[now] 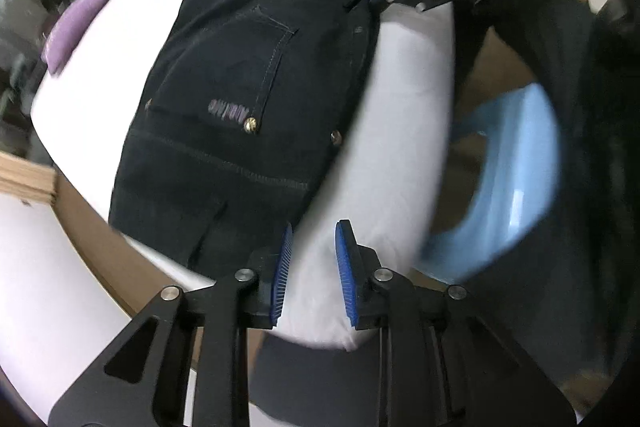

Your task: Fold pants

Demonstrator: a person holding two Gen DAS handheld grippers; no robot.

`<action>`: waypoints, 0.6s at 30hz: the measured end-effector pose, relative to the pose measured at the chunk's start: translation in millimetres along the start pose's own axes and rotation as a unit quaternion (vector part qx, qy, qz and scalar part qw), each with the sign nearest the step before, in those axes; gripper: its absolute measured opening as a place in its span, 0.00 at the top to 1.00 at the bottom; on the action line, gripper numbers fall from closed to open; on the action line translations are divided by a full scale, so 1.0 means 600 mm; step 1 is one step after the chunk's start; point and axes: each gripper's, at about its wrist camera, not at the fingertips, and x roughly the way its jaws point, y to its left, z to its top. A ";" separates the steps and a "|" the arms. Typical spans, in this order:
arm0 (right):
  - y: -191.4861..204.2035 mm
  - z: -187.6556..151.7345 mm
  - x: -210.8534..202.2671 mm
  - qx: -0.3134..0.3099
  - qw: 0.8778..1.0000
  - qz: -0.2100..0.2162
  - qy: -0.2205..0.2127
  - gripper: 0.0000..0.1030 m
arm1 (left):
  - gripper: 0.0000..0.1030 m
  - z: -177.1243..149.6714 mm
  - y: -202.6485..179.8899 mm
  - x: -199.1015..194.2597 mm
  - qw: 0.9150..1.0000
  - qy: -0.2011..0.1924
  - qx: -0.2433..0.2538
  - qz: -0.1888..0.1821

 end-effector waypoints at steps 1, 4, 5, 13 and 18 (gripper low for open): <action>0.000 -0.001 0.000 0.007 1.000 -0.003 -0.002 0.83 | 0.79 0.003 0.009 -0.019 1.000 -0.014 -0.017 0.005; 0.003 -0.010 -0.004 0.031 0.999 -0.010 -0.012 0.78 | 0.79 0.041 0.049 -0.045 0.991 -0.082 -0.108 -0.017; -0.001 -0.013 -0.005 0.043 0.999 -0.013 -0.015 0.73 | 0.79 0.057 0.063 -0.041 0.985 -0.103 -0.140 -0.024; -0.103 -0.081 -0.074 0.246 0.965 0.058 -0.073 0.15 | 0.79 0.170 0.092 0.168 0.955 -0.100 -0.274 -0.060; -0.348 -0.195 -0.074 0.522 0.842 0.098 -0.093 0.21 | 0.79 0.160 0.119 0.179 0.933 -0.118 -0.325 -0.099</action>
